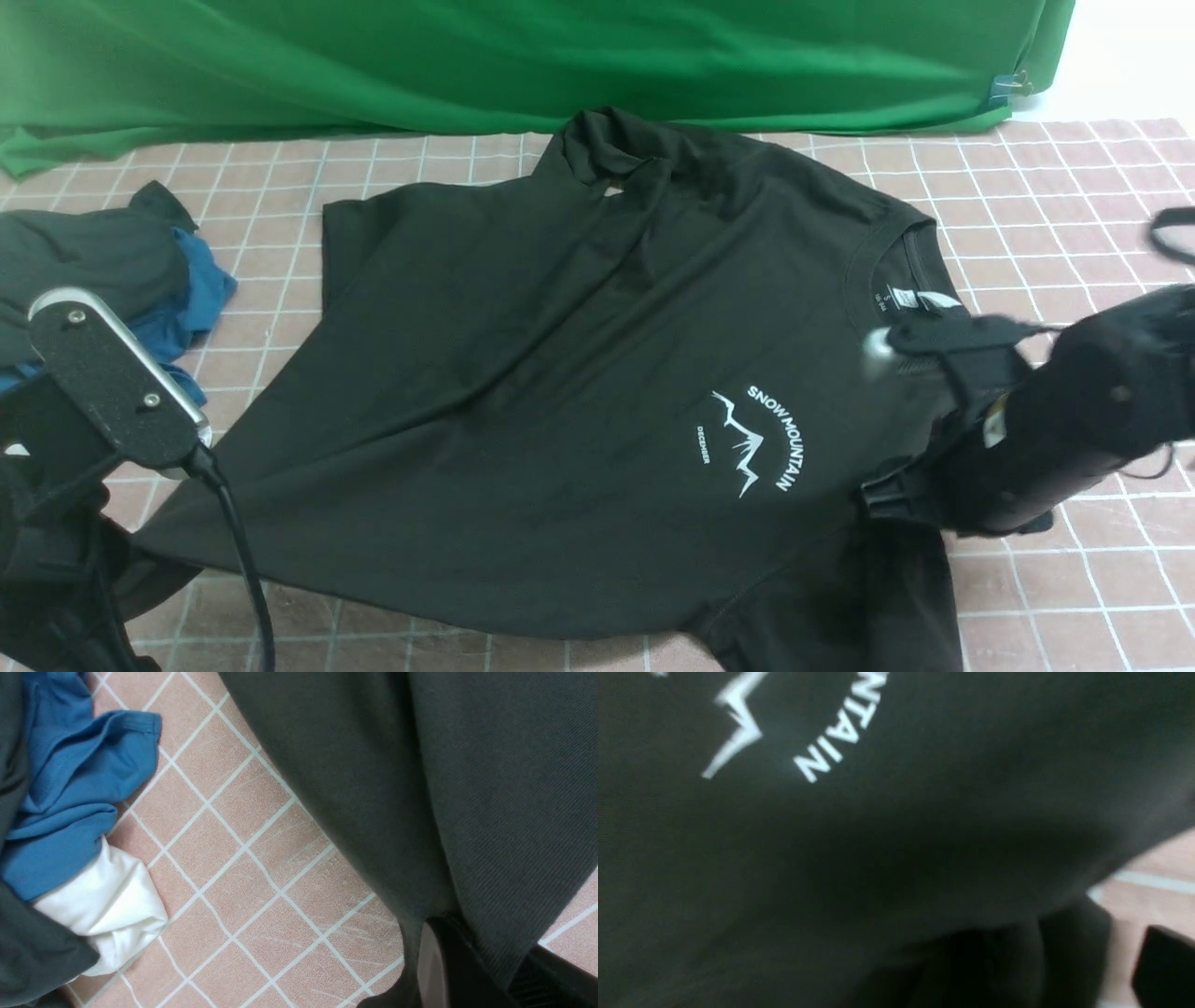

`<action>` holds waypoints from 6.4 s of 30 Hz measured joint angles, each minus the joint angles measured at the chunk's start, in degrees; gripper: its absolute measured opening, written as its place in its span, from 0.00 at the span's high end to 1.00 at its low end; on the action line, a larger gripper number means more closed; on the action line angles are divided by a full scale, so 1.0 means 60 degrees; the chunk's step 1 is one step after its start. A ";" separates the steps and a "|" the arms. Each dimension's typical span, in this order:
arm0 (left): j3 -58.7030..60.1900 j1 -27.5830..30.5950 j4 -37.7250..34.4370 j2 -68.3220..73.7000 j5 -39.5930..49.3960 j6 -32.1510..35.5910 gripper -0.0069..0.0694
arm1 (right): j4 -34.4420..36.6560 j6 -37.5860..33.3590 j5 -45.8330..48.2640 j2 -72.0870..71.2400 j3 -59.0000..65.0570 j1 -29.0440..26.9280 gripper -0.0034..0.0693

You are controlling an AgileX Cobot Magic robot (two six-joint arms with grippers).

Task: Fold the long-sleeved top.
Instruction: Spread the long sleeves with your arms and place them on the tabletop, then use your right arm to clamp the cuff closest to him, then use the right arm to drag and place the cuff at thecentered position on the left edge of the fabric

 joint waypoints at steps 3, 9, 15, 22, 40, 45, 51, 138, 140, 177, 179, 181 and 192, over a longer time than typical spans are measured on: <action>0.0000 0.0000 -0.0055 0.0000 0.0011 0.0000 0.87 | -0.0051 -0.0458 0.0186 0.0222 -0.0098 -0.0035 0.70; 0.0000 0.0000 -0.0131 0.0000 0.0033 0.0000 0.87 | -0.0173 -0.0701 0.1478 -0.0379 -0.0092 -0.0035 0.88; 0.0000 0.0000 -0.0131 0.0000 0.0034 0.0000 0.87 | -0.1522 0.0499 0.2863 -0.1926 -0.0092 -0.0103 0.88; 0.0000 -0.0008 -0.0307 0.0000 -0.0029 0.0000 0.87 | -0.1884 0.0867 0.2998 -0.1862 -0.0092 -0.1244 0.81; 0.0001 -0.0008 -0.0615 0.0000 -0.0561 0.0030 0.87 | -0.0626 -0.1959 0.4139 -0.4053 0.0651 0.4098 0.26; 0.0001 -0.0008 -0.0615 0.0000 -0.0611 0.0037 0.87 | -0.0329 -0.1654 0.2921 -0.3790 0.2057 0.7341 0.09; 0.0001 -0.0008 -0.0615 0.0000 -0.0628 0.0037 0.87 | -0.0422 -0.1610 0.1408 -0.2890 0.2519 0.8147 0.09; 0.0010 -0.0008 -0.1132 0.0000 -0.0414 0.0509 0.87 | -0.0404 -0.5170 0.0869 0.0117 0.0173 0.5164 0.29; 0.0010 -0.0008 -0.1132 0.0000 -0.0414 0.0509 0.87 | -0.0484 -0.5173 0.0870 0.0117 0.0161 0.5144 0.36; 0.0010 -0.0008 -0.1432 0.0000 0.1834 0.0870 0.87 | 0.1010 -0.3214 0.5933 -0.4650 -0.1136 0.6340 0.79; 0.0010 -0.0008 -0.1423 0.0000 0.1787 0.0870 0.87 | 0.0615 -0.3412 0.5775 -0.4514 -0.1560 0.5779 0.79; 0.0010 -0.0008 -0.1416 0.0000 0.1693 0.0870 0.87 | 0.0185 -0.4251 0.5334 -0.4079 -0.2143 0.4968 0.79; 0.0625 -0.0008 -0.1395 0.0000 0.1013 0.0870 0.87 | -0.0094 -0.8705 0.2481 -0.0624 -0.5453 0.2920 0.79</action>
